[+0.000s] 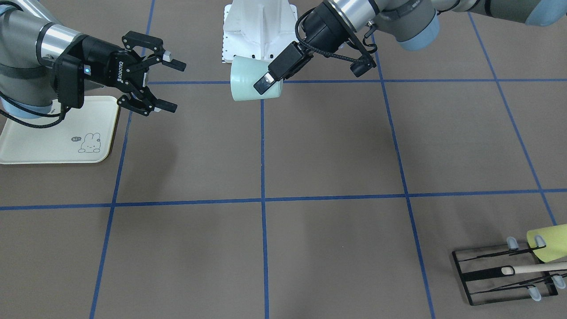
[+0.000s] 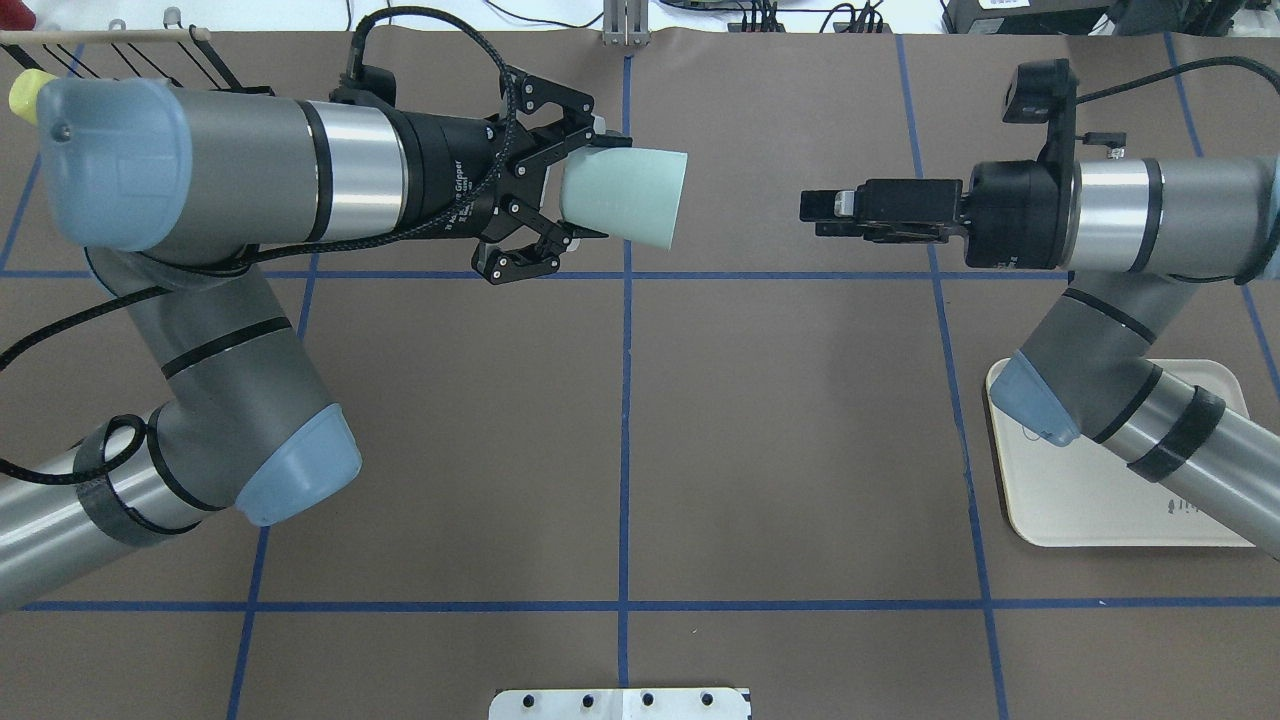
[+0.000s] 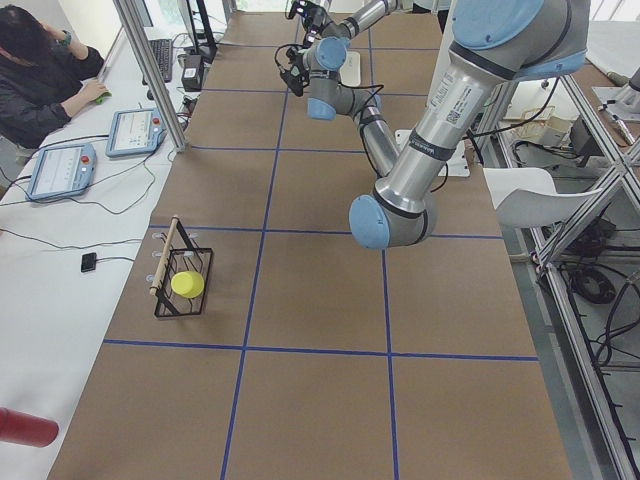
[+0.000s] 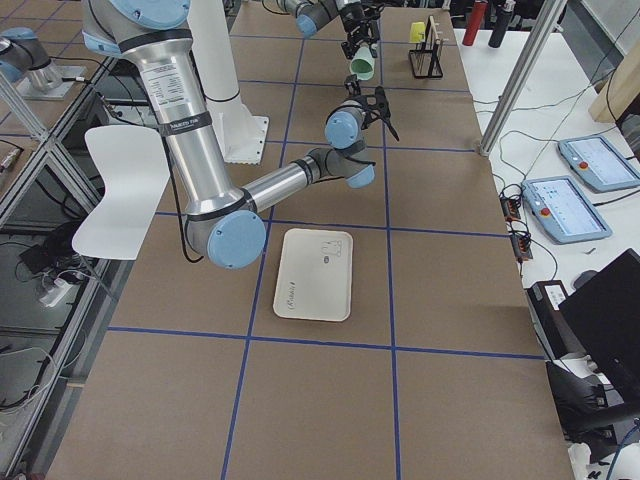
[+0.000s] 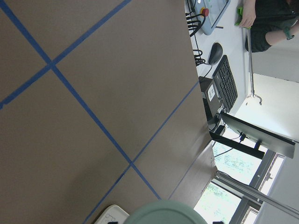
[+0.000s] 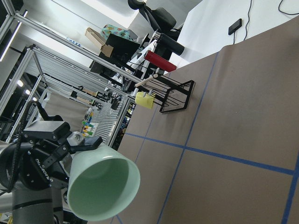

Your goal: Left arm grabs green cup and hands to right arm on tray

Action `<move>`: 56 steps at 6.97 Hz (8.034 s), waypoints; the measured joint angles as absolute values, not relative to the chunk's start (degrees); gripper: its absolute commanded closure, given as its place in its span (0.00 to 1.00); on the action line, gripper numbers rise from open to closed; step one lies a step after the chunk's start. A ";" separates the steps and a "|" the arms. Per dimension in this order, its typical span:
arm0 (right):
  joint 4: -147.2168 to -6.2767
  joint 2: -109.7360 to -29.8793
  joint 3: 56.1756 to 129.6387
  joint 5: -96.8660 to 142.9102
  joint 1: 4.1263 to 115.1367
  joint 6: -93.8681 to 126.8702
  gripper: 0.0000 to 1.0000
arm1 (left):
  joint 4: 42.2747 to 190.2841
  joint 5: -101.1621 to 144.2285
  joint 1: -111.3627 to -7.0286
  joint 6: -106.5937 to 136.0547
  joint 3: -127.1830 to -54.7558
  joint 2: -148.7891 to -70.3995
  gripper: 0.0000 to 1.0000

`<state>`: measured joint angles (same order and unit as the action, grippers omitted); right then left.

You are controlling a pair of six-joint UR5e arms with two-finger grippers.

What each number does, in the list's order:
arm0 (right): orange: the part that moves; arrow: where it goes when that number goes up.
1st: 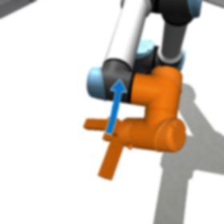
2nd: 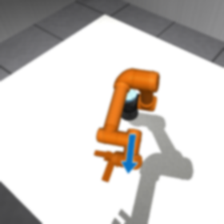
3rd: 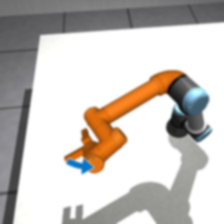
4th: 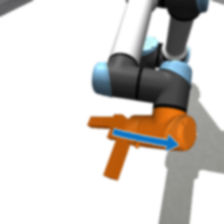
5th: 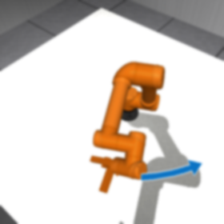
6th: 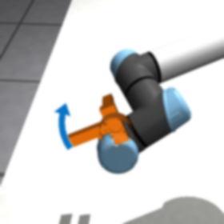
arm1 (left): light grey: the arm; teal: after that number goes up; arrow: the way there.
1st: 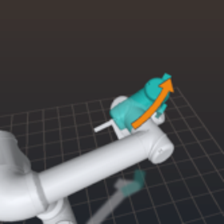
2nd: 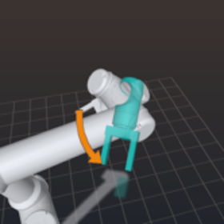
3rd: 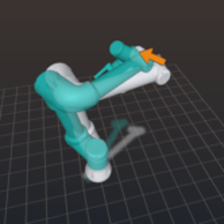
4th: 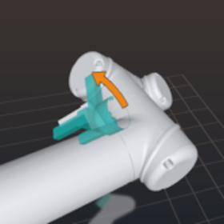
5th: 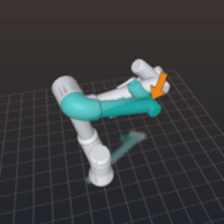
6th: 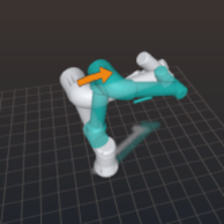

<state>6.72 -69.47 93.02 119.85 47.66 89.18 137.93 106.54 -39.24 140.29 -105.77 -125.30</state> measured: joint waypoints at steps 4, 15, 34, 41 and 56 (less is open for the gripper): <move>7.46 -67.58 93.51 117.32 46.40 89.35 0.04 | 141.49 106.38 -39.38 151.14 -105.74 -125.42 0.63; 7.38 -67.11 93.90 114.08 44.60 89.30 0.13 | 142.91 106.36 -36.08 152.93 -105.30 -127.31 0.63; 7.38 -66.27 93.73 111.97 41.87 89.28 0.65 | 142.93 106.26 -35.25 153.02 -104.19 -127.79 0.62; 7.41 -66.36 93.46 111.97 41.75 89.29 1.00 | 142.99 106.26 -35.25 153.02 -104.21 -127.78 0.30; 5.85 -67.81 87.35 108.52 47.74 86.92 1.00 | 144.85 106.24 -35.91 146.88 -103.81 -127.05 0.00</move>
<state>5.85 -67.81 87.35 108.52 47.74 86.92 144.85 106.24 -35.91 146.88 -103.81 -127.05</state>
